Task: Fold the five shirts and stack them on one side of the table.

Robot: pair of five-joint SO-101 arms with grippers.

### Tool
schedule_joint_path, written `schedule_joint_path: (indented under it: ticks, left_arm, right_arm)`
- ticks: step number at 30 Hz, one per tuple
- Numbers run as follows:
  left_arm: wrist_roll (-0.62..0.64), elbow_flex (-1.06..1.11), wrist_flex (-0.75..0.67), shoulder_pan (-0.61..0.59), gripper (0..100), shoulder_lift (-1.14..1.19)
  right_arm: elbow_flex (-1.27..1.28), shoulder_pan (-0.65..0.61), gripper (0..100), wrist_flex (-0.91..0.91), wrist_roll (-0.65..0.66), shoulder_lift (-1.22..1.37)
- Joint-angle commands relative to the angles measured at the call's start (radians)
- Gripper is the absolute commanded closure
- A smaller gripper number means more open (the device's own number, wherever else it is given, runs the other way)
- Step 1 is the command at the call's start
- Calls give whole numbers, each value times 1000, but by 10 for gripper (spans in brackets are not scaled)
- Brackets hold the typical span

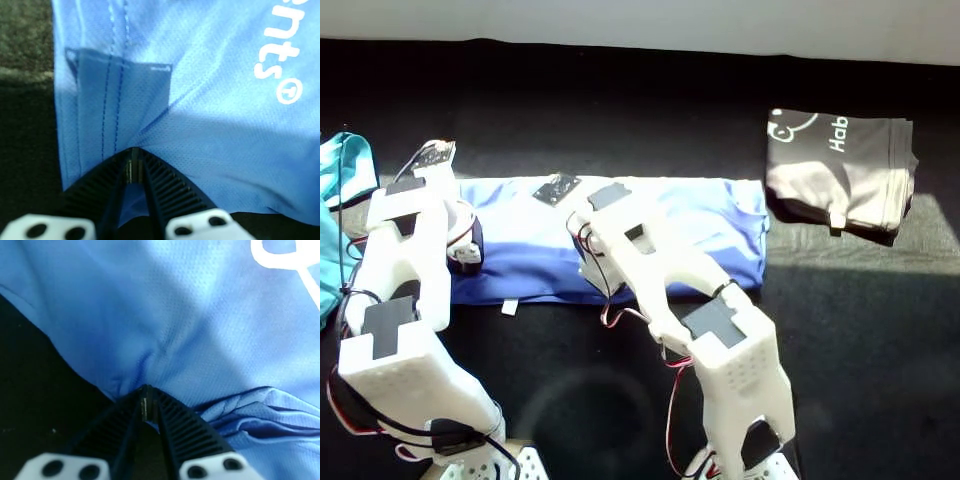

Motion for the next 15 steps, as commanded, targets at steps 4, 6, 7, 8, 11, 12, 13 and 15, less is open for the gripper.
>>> schedule_joint_path:
  ticks: [4,6,7,8,11,12,13,15]
  left_arm:
    - [8,-13,-25,-42,991,-2]
    - [8,-54,-5,-44,991,-2]
    - [8,-85,34,-45,991,-4]
    - [8,-128,78,-41,991,-4]
    - [9,-283,233,-24,991,-2]
    - [9,-337,284,-18,991,-2]
    - [9,-394,331,-16,990,-2]
    - [9,-501,407,-22,989,5]
  right_arm:
    - [-275,110,992,173,-3,-74]
    - [-435,140,992,259,-3,-74]
    - [-521,157,992,302,-3,-73]
    - [-602,173,992,340,-3,-71]
    - [-800,220,992,437,-3,-70]
    - [-842,237,992,452,-3,-70]
    - [-858,257,992,452,-3,-70]
    - [-865,300,992,450,-3,-71]
